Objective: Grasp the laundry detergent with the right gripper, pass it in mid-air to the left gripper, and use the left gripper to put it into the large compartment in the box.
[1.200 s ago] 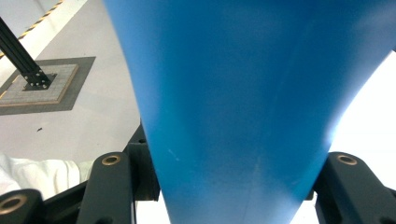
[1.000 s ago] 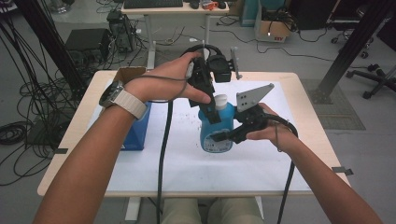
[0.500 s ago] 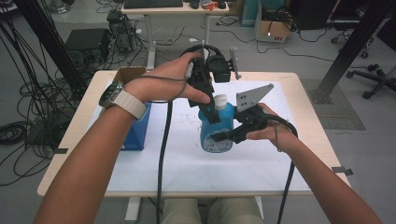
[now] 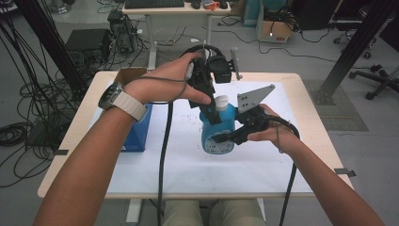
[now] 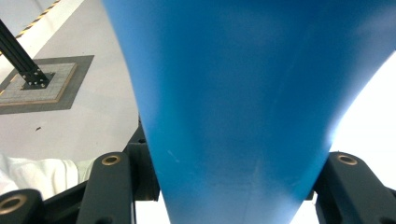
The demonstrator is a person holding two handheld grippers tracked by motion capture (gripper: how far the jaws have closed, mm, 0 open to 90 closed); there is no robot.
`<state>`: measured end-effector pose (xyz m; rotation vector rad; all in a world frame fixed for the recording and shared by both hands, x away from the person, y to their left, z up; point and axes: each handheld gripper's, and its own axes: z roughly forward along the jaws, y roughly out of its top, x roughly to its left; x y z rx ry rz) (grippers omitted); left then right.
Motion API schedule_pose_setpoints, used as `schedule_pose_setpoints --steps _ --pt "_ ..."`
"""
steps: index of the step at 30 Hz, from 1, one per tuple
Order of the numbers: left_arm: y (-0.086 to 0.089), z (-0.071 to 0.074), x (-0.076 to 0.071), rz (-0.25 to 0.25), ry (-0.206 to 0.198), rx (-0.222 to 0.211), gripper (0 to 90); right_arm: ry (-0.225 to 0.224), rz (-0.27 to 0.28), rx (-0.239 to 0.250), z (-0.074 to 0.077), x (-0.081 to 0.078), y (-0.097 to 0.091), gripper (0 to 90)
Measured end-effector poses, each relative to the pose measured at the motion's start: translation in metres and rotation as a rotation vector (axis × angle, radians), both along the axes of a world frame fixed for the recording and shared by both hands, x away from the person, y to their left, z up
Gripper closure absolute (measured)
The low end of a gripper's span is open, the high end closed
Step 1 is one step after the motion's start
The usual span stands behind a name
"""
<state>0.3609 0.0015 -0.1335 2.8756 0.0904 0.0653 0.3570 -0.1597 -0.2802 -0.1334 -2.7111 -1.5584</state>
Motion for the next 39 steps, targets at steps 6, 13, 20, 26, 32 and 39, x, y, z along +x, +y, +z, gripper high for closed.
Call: schedule_pose_setpoints --steps 6,13,20,26,32,39 --pt "0.0002 0.0 0.0 0.0 -0.001 0.005 5.8 0.003 -0.002 0.0 0.0002 0.0001 -0.0007 43.4" --pt "-0.0005 -0.0002 -0.0002 0.002 0.002 0.006 5.8 0.001 -0.004 -0.003 0.0001 0.0001 -0.001 43.4" --pt "-0.0006 -0.0001 -0.0002 0.001 0.002 0.008 5.8 -0.001 -0.004 -0.005 0.0 0.0 -0.0014 43.4" --pt "-0.0003 -0.0001 -0.0002 0.001 0.001 0.007 5.9 -0.001 -0.003 -0.001 0.0002 0.0004 -0.0013 43.4" --pt "-0.0001 0.0001 -0.0002 0.001 -0.001 0.005 5.9 0.001 -0.007 -0.002 0.0003 0.0006 -0.0018 43.4" --pt "-0.0003 0.0002 -0.0003 0.001 -0.001 0.005 5.9 0.008 -0.017 0.002 0.0005 0.0005 -0.0019 43.4"
